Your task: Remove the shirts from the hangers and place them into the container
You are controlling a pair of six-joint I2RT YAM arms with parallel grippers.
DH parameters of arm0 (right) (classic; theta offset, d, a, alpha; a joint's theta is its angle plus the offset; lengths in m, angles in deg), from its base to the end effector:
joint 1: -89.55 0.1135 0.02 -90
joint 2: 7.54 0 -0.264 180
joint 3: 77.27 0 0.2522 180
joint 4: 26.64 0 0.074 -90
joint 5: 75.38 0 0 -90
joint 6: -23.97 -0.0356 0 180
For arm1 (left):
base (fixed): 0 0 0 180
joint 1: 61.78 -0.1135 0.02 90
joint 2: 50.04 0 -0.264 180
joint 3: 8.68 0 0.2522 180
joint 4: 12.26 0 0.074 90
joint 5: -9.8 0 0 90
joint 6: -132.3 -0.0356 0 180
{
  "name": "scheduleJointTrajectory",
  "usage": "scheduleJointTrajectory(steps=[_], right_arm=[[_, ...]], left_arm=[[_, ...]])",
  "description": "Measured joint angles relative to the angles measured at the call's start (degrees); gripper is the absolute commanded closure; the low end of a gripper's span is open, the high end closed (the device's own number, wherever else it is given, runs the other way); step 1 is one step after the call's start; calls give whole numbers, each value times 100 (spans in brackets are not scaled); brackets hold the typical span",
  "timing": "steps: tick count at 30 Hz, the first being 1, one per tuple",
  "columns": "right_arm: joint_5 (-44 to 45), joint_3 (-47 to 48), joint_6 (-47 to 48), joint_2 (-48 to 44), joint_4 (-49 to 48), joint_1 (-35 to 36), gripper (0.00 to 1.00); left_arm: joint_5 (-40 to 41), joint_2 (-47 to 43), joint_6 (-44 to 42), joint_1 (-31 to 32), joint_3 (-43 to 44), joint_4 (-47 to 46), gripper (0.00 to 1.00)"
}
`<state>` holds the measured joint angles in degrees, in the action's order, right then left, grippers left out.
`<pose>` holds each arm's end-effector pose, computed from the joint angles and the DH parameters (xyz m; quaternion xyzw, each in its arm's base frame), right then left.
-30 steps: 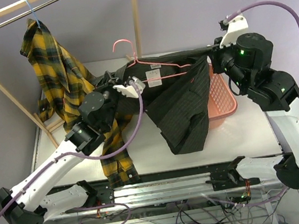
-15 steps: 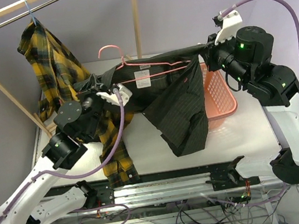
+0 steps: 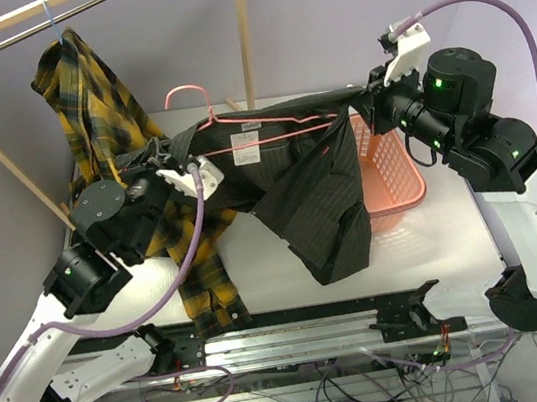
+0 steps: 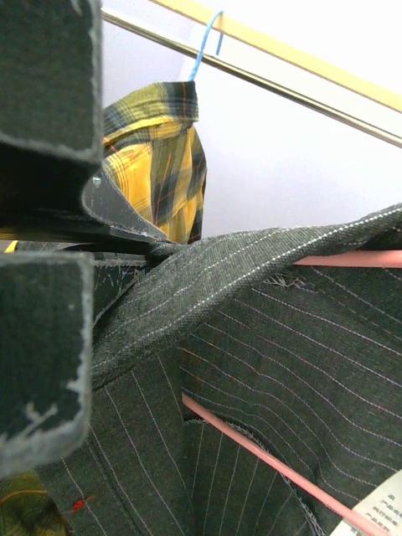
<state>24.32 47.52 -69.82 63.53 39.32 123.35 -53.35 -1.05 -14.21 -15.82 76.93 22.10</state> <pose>0.1614 0.1008 0.5434 -0.1496 0.7630 0.1392 0.6133 0.1192 -0.1001 0.4673 0.4208 0.5526 0.2247 0.6835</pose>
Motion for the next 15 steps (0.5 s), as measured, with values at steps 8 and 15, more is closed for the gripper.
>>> scheduleJointTrajectory(steps=[8, 15], right_arm=[[-179, -103, -4, -31, 63, 9, 100], [-389, -586, -39, -162, 11, 4, 80]], left_arm=[[-234, -129, 28, 0, 560, 697, 93], [-542, -127, 306, -2, 994, 1451, 93]])
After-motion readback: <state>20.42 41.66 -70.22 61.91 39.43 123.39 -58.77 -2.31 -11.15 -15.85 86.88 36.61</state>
